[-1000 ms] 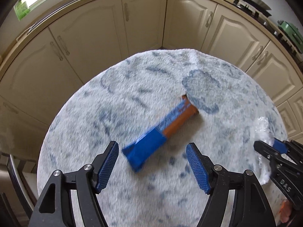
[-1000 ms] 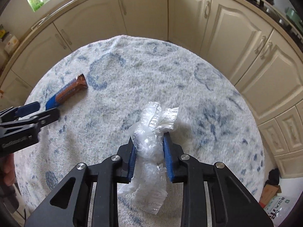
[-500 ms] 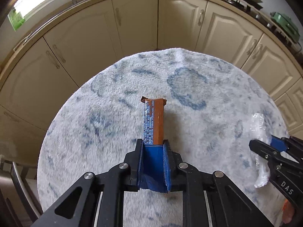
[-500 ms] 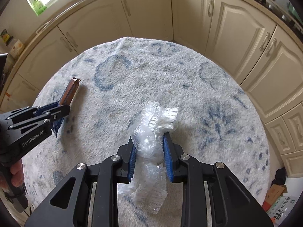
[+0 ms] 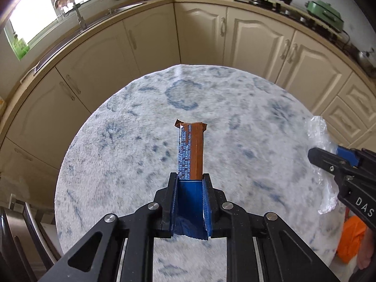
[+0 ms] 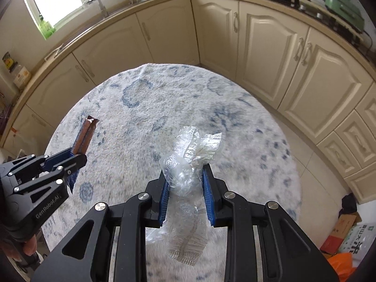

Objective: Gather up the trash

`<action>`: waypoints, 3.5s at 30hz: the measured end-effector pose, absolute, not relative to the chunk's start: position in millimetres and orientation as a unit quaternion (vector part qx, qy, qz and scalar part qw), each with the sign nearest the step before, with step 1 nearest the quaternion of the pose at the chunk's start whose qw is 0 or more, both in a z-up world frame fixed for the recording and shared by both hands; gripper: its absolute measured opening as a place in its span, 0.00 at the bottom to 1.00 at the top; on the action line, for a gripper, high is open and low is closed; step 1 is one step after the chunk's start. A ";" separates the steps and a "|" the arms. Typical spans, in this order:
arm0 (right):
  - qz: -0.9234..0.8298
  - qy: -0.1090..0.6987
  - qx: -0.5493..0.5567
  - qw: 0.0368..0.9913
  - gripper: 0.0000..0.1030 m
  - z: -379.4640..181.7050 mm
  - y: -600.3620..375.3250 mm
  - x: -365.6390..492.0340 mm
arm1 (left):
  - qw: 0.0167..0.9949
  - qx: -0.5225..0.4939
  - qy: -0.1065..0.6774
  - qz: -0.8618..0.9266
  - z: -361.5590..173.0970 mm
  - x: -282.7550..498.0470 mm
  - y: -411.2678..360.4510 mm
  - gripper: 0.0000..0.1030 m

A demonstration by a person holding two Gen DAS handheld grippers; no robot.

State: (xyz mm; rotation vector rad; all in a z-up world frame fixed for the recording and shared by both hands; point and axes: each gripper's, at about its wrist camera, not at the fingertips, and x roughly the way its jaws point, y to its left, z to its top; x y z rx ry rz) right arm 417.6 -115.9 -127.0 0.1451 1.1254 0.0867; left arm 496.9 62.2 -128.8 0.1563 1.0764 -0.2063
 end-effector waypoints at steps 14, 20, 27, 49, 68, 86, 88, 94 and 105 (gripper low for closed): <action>-0.030 0.508 0.095 0.855 0.25 -96.0 -181.3 313.9 | 0.856 0.110 0.477 -0.167 -75.9 390.6 10.6 0.15; -0.066 0.500 0.114 0.856 0.25 -92.4 -216.1 271.7 | 0.852 0.131 0.466 -0.199 -63.8 349.9 -22.5 0.15; -0.113 0.494 0.145 0.850 0.25 -96.1 -265.8 230.2 | 0.837 0.161 0.463 -0.242 -61.5 320.2 -77.1 0.15; -0.246 0.502 0.239 0.794 0.25 -136.5 -411.5 135.0 | 0.777 0.244 0.460 -0.354 -90.0 304.7 -274.6 0.15; -0.228 0.544 0.263 0.763 0.26 -186.2 -433.4 166.5 | 0.789 0.259 0.454 -0.323 -127.9 341.7 -295.9 0.69; -0.227 0.544 0.201 0.783 0.83 -183.8 -399.4 209.3 | 0.791 0.238 0.492 -0.276 -135.4 362.9 -253.7 0.69; -0.226 0.547 0.204 0.780 0.83 -186.5 -399.4 208.0 | 0.790 0.236 0.494 -0.276 -136.1 362.9 -253.1 0.69; -0.229 0.546 0.201 0.780 0.83 -184.4 -399.9 203.8 | 0.791 0.232 0.495 -0.274 -135.6 360.8 -252.6 0.69; -0.232 0.531 0.186 0.793 0.83 -173.9 -390.9 198.4 | 0.803 0.200 0.500 -0.255 -134.8 350.0 -237.2 0.69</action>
